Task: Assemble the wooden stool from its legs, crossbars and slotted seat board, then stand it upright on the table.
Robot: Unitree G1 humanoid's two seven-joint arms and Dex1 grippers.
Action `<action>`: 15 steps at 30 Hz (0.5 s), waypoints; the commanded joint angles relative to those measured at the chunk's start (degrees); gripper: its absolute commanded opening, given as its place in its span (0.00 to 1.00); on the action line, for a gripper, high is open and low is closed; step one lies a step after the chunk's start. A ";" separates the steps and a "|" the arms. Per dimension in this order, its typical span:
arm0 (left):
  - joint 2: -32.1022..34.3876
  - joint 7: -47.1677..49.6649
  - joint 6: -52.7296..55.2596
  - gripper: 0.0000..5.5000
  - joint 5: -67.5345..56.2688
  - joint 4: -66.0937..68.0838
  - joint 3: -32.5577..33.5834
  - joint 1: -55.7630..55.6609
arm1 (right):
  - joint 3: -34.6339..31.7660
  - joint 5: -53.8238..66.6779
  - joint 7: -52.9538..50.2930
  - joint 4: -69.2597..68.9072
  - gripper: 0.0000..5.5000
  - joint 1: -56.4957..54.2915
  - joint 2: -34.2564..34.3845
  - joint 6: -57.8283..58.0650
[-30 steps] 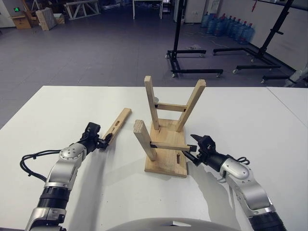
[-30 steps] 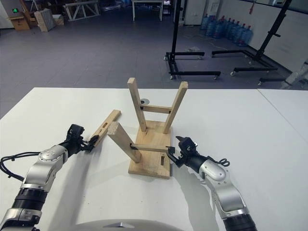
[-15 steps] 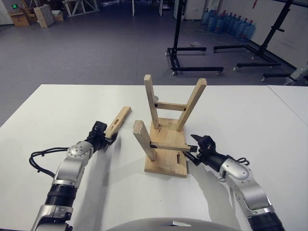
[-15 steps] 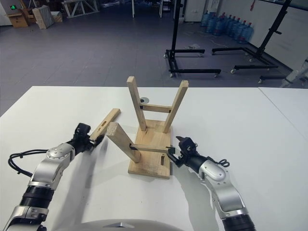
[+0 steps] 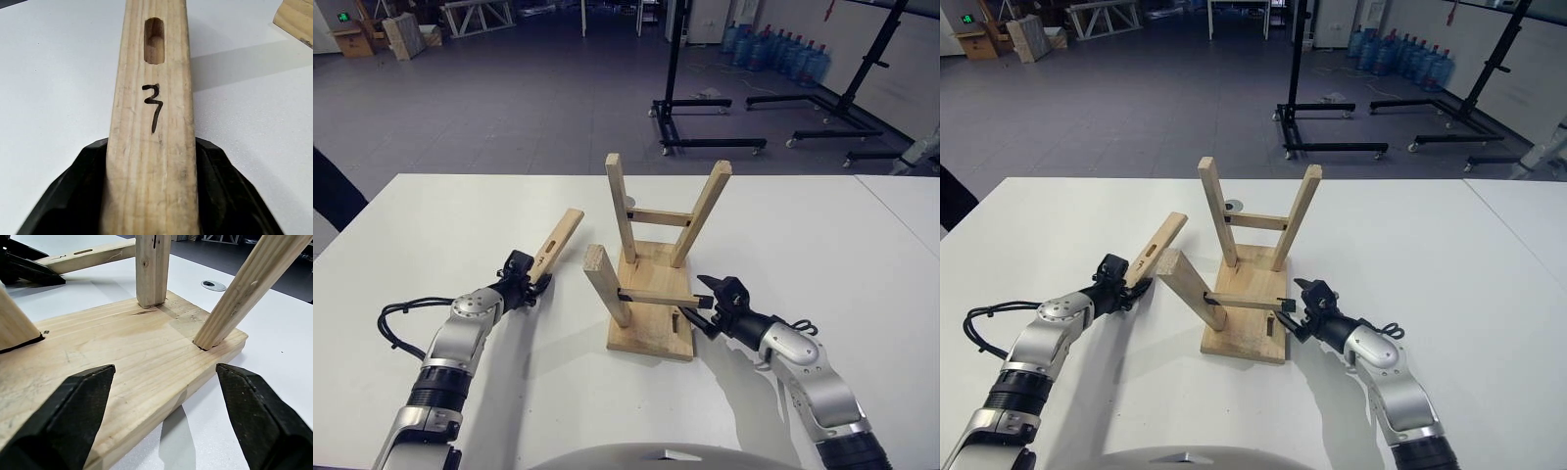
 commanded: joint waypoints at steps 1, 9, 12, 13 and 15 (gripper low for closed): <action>-1.61 2.09 -0.46 0.37 0.87 1.06 0.32 2.60 | -1.14 -0.04 0.02 0.38 0.69 -1.27 -0.23 -0.37; -4.17 4.78 -15.52 0.37 -3.83 -4.46 8.11 -0.42 | -10.47 13.91 4.30 -3.26 0.69 -5.15 -0.62 3.74; -4.18 3.38 -19.45 0.37 -9.27 -8.33 12.82 -2.89 | -14.88 23.79 6.07 -6.17 0.69 -8.53 -1.06 8.62; -4.09 1.87 -19.70 0.37 -12.12 -11.30 13.97 -3.72 | -16.49 27.99 6.16 -7.23 0.69 -10.23 -1.01 10.65; -3.42 -1.06 -17.37 0.37 -17.93 -17.23 14.93 -5.80 | -19.14 36.98 5.48 -9.37 0.69 -14.27 -0.95 15.12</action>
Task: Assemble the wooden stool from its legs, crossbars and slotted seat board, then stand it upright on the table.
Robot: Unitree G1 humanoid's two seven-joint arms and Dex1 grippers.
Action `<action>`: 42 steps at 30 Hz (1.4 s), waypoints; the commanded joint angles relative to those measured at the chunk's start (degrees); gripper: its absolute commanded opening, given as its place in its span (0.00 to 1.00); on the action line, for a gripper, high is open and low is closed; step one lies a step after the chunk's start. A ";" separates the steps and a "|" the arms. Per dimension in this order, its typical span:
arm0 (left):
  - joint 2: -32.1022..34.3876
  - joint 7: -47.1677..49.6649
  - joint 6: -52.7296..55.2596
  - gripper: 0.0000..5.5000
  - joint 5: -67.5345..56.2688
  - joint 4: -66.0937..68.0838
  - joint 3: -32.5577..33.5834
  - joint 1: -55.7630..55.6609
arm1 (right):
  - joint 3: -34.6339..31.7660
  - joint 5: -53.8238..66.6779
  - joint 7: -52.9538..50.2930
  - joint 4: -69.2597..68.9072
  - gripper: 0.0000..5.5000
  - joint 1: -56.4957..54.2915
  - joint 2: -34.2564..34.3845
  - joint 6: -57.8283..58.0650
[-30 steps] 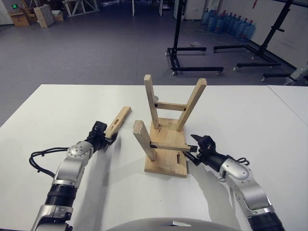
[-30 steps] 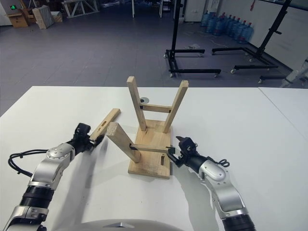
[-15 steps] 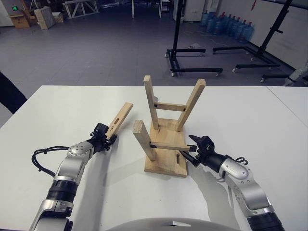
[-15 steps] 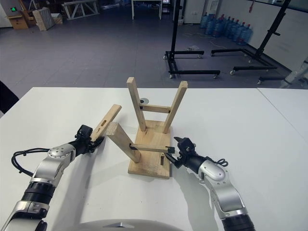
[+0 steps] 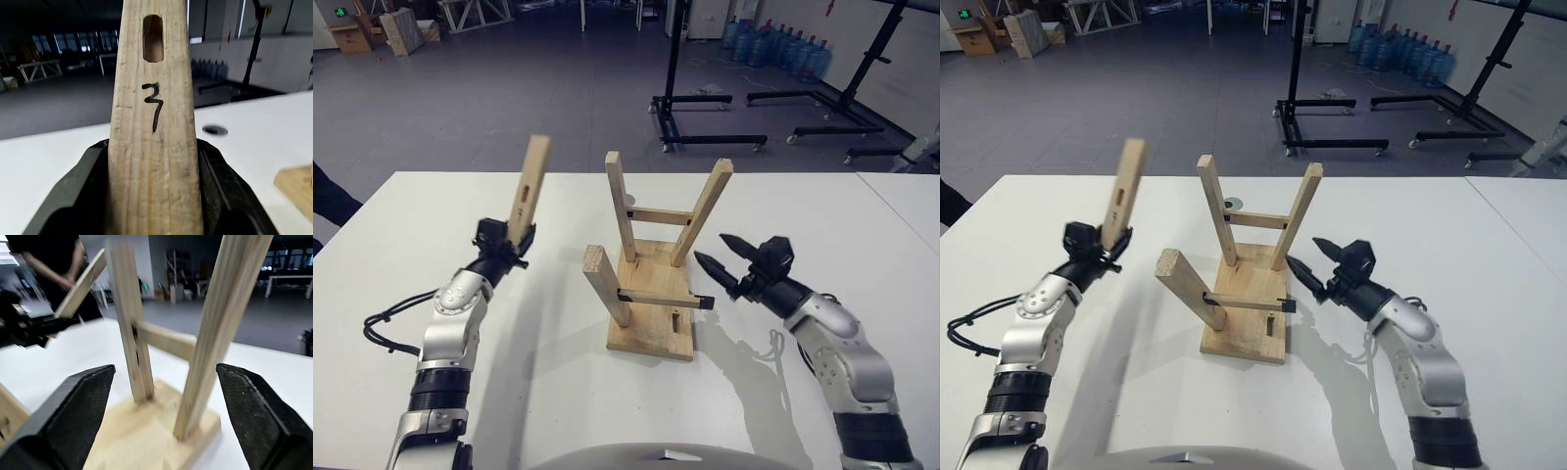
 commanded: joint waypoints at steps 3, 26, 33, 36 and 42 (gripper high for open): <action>3.42 -12.62 10.89 0.37 -20.32 -16.45 -0.12 -6.10 | -4.76 23.20 -0.17 -4.70 0.69 -12.29 -0.16 11.73; 7.24 -43.48 33.48 0.37 -38.68 -7.92 -7.90 -15.26 | 4.55 30.98 2.37 3.42 0.69 -30.85 11.66 14.88; 6.67 -43.87 33.03 0.37 -36.73 -7.85 -9.17 -14.54 | 5.45 29.04 4.12 4.54 0.69 -33.16 12.37 15.39; 6.47 -44.09 33.31 0.37 -36.52 -8.12 -9.27 -14.16 | 5.76 29.12 5.75 4.87 0.62 -33.17 12.18 15.81; 5.87 -44.10 33.47 0.37 -36.85 -8.81 -9.06 -13.27 | 5.20 29.74 7.63 5.06 0.43 -33.53 11.82 16.27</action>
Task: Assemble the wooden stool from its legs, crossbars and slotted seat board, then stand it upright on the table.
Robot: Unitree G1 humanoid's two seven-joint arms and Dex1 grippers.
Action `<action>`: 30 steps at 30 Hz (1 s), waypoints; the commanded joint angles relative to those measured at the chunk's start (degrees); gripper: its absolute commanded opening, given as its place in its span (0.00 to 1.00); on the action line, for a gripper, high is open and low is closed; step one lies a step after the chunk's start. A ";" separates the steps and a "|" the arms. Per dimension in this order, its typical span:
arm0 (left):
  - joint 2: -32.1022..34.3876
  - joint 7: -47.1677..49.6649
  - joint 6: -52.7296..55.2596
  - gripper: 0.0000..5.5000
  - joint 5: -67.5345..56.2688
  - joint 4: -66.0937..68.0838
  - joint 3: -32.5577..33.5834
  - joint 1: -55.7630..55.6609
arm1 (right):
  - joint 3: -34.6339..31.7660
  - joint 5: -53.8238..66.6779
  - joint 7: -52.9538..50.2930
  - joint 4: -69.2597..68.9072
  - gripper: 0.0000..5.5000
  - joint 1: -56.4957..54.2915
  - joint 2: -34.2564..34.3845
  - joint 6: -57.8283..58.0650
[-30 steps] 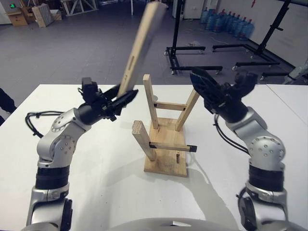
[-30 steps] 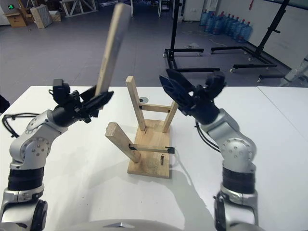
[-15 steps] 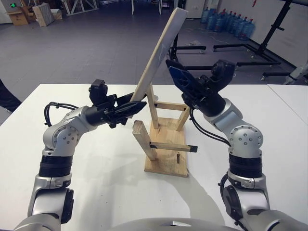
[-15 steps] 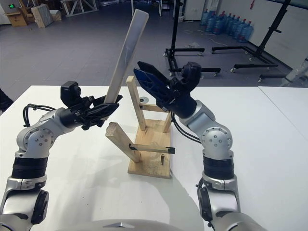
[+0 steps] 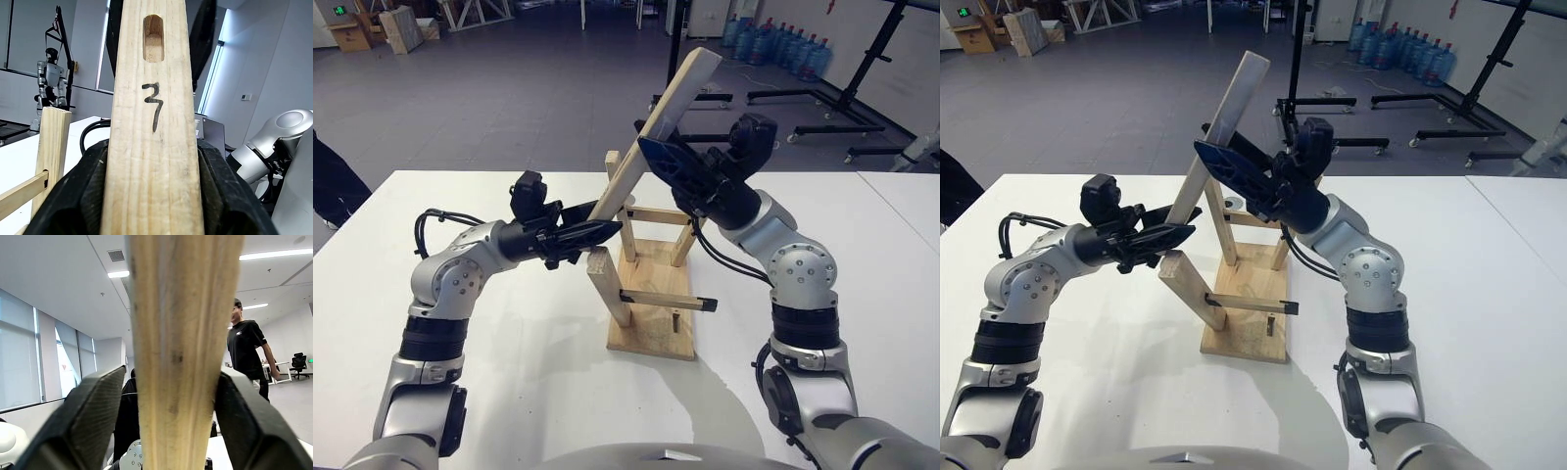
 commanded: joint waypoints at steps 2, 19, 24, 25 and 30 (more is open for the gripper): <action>0.08 0.04 0.28 0.37 0.88 -1.16 -0.51 1.06 | -0.42 0.81 1.35 0.28 0.38 -2.35 -0.45 1.32; -1.71 9.51 -3.11 0.65 6.24 3.40 2.45 2.51 | -2.63 -12.58 7.95 0.20 0.37 -0.69 -6.64 -7.92; -3.13 13.47 -4.25 0.67 4.81 -1.25 7.13 8.74 | -8.37 -14.14 15.88 2.09 0.37 6.13 -15.93 -9.34; -4.37 15.89 -4.29 0.67 3.36 -2.24 9.18 9.61 | -9.06 -14.97 17.88 2.28 0.37 8.02 -18.14 -9.63; -5.47 23.58 -3.01 0.67 -4.49 -6.20 17.73 13.84 | -10.18 -12.35 20.91 -0.07 0.37 16.12 -20.90 -6.27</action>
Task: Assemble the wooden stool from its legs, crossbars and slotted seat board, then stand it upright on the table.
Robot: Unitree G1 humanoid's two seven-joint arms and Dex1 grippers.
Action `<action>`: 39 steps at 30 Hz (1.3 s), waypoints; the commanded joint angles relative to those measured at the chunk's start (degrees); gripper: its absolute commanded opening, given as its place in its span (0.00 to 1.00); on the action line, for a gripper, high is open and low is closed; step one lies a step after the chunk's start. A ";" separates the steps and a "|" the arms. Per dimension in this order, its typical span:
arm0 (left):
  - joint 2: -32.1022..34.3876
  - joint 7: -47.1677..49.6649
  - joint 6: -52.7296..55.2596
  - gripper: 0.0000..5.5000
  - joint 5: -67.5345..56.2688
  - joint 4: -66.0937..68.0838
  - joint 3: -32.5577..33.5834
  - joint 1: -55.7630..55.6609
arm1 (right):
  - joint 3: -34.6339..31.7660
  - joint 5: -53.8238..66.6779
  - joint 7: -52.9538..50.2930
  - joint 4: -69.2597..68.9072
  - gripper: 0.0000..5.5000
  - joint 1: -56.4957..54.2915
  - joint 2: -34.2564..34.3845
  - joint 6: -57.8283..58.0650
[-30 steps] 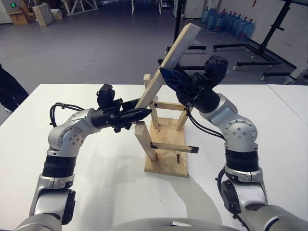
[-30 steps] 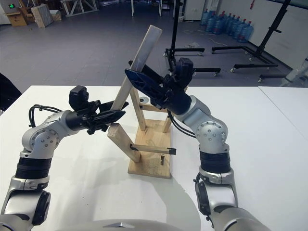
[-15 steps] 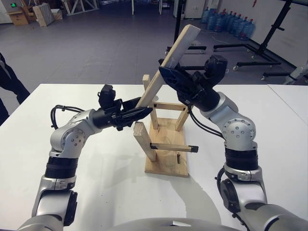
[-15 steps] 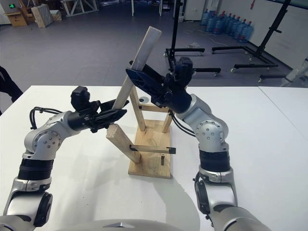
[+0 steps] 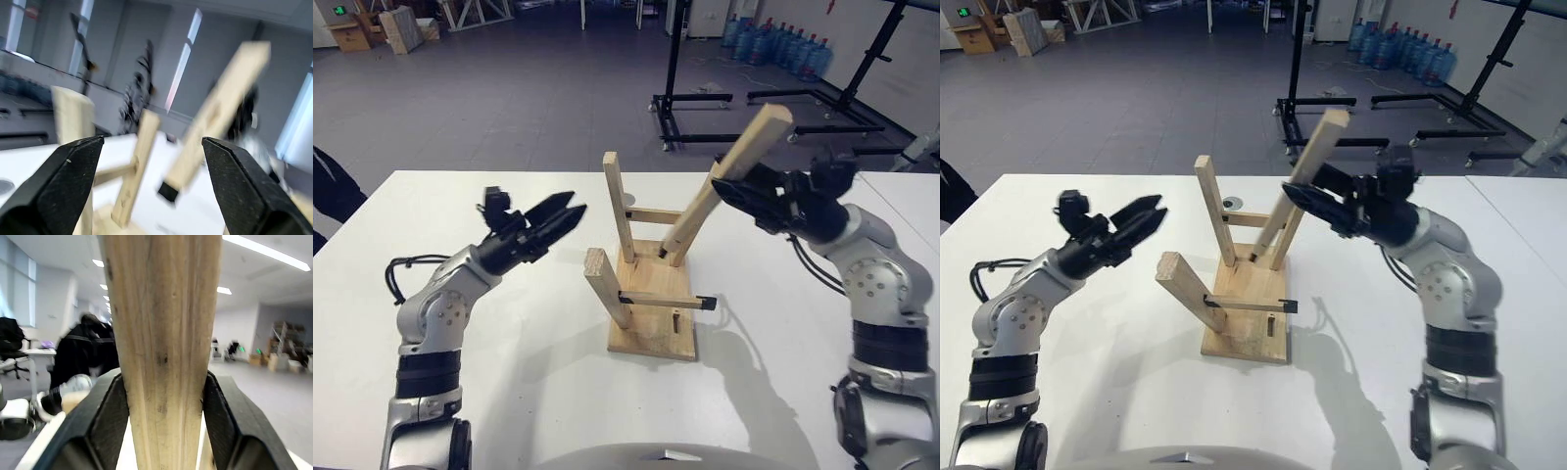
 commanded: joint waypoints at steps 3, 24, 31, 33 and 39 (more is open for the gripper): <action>0.79 8.32 -0.98 0.67 0.52 4.06 4.43 -2.82 | -0.65 0.34 0.33 -6.36 0.37 14.58 1.82 -0.61; 1.52 10.64 -3.28 0.67 5.09 10.05 4.25 -5.23 | 3.27 -8.35 13.55 3.41 0.37 18.84 -8.68 -8.09; -0.52 12.03 -3.62 0.67 3.80 7.83 5.23 -3.80 | 3.39 -8.10 15.96 4.34 0.37 16.48 -11.79 -5.59; -0.70 12.07 -3.64 0.67 3.29 6.78 5.46 -3.28 | 3.41 -7.80 16.27 4.14 0.37 15.45 -12.27 -4.89; -2.26 13.59 -3.71 0.67 1.83 3.57 5.43 -1.40 | 3.74 -8.88 17.24 4.40 0.37 12.93 -14.05 -4.08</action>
